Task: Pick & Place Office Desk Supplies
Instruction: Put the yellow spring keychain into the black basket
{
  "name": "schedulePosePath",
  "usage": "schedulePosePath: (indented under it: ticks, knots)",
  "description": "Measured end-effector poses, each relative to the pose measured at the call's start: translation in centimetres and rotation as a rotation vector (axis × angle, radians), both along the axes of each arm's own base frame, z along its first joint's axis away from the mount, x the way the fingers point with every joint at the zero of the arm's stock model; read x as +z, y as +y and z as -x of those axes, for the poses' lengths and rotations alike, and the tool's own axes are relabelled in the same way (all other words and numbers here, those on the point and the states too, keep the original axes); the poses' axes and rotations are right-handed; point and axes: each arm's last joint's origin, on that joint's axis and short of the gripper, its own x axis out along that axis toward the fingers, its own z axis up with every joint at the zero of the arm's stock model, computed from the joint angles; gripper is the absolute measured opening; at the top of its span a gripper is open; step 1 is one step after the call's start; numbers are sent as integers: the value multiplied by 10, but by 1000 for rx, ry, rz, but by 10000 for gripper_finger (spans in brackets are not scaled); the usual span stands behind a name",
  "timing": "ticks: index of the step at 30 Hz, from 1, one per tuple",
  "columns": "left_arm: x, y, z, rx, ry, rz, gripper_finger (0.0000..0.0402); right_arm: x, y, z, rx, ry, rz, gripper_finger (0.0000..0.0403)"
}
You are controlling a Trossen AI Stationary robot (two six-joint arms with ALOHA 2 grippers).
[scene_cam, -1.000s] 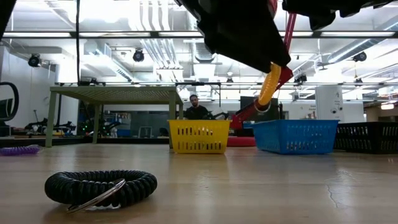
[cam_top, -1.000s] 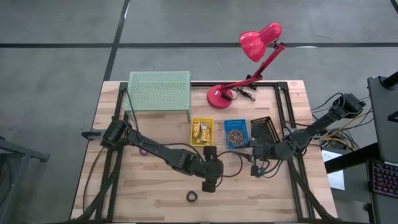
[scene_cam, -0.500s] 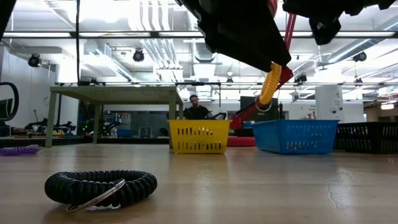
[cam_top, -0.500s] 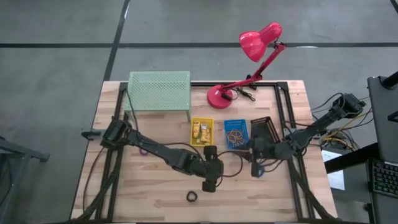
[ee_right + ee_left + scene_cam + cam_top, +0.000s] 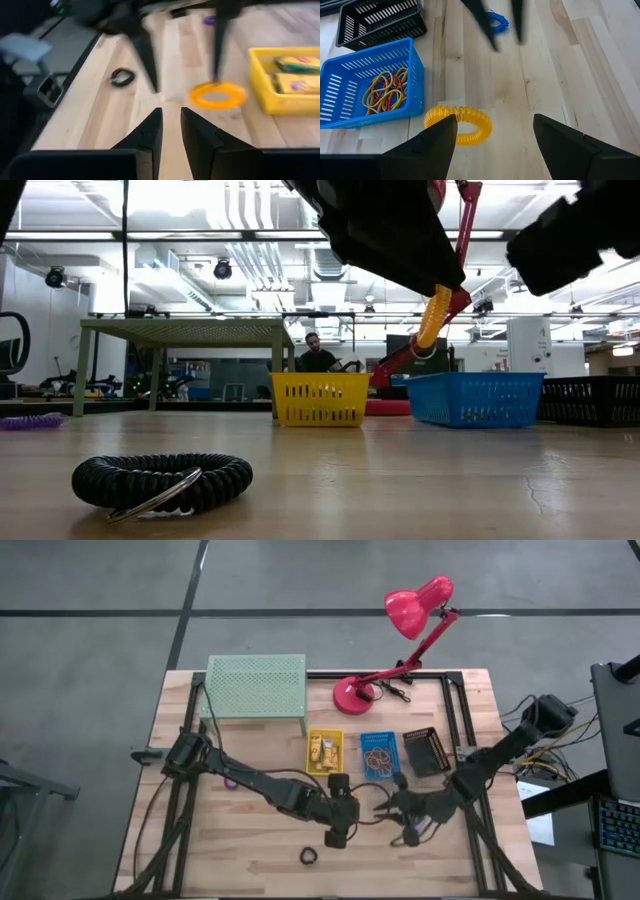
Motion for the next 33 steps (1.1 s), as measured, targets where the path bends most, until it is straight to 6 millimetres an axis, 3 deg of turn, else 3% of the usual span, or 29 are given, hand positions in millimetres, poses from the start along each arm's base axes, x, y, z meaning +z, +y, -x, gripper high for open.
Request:
schedulePosePath:
  ticks: [11, 33]
  knots:
    - [0, 0, 0, 4, -1, 4, 267, -34, 8, -12, -73, 48, 28, 68]
    - [0, 1, 0, 7, -2, 6, 267, -20, 10, -16, -74, -6, 57, 68]
